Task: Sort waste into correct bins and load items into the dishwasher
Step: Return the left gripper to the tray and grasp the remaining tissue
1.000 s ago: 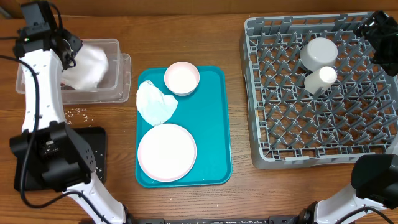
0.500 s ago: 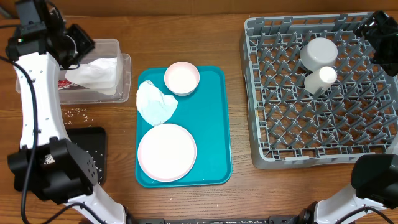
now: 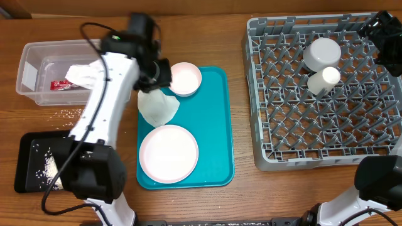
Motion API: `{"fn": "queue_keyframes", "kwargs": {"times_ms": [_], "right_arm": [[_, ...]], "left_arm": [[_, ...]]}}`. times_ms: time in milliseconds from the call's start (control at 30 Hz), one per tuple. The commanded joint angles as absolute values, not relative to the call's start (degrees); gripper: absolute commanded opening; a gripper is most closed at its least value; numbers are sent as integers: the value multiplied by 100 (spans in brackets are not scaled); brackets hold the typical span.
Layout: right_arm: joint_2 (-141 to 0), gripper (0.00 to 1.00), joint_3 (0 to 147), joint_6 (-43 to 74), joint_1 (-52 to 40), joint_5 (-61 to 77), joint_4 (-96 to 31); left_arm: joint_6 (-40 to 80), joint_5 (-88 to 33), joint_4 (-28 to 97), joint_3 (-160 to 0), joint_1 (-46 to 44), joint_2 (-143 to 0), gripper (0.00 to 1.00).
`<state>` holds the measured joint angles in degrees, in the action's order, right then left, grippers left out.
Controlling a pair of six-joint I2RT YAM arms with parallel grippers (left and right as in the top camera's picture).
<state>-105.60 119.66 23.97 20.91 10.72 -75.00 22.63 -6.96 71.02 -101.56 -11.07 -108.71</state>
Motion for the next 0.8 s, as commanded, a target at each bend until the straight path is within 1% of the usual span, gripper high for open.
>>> {"fn": "queue_keyframes", "kwargs": {"times_ms": [0,100,167,333,400,500,533,633,767], "right_arm": [[-10547,100,12007,2405,2064,1103,-7470],[-10545,100,12007,2405,2064,1103,-7470],[-10545,100,12007,2405,2064,1103,-7470],[-10547,100,12007,2405,2064,1103,-7470],[-10545,100,12007,2405,2064,1103,-7470],[-10545,100,12007,2405,2064,1103,-7470],[-10545,100,12007,2405,2064,1103,-7470],[-10545,100,12007,2405,2064,1103,-7470],[-10545,100,12007,2405,2064,1103,-7470]], "left_arm": [[3256,650,6960,-9657,-1378,-10943,35],[3597,947,6648,-9212,-1428,-10943,36],[3651,937,6191,-8774,-1358,-10943,37],[3848,906,5537,-8088,-1288,-10943,39],[3863,906,5269,-7848,-1271,-10943,42],[3863,899,4764,-7526,-1269,-10943,44],[3863,899,4475,-7384,-1267,-10943,47],[3861,902,4274,-7299,-1267,-10945,51],[3859,926,4121,-7299,-1267,-10967,52]]}}
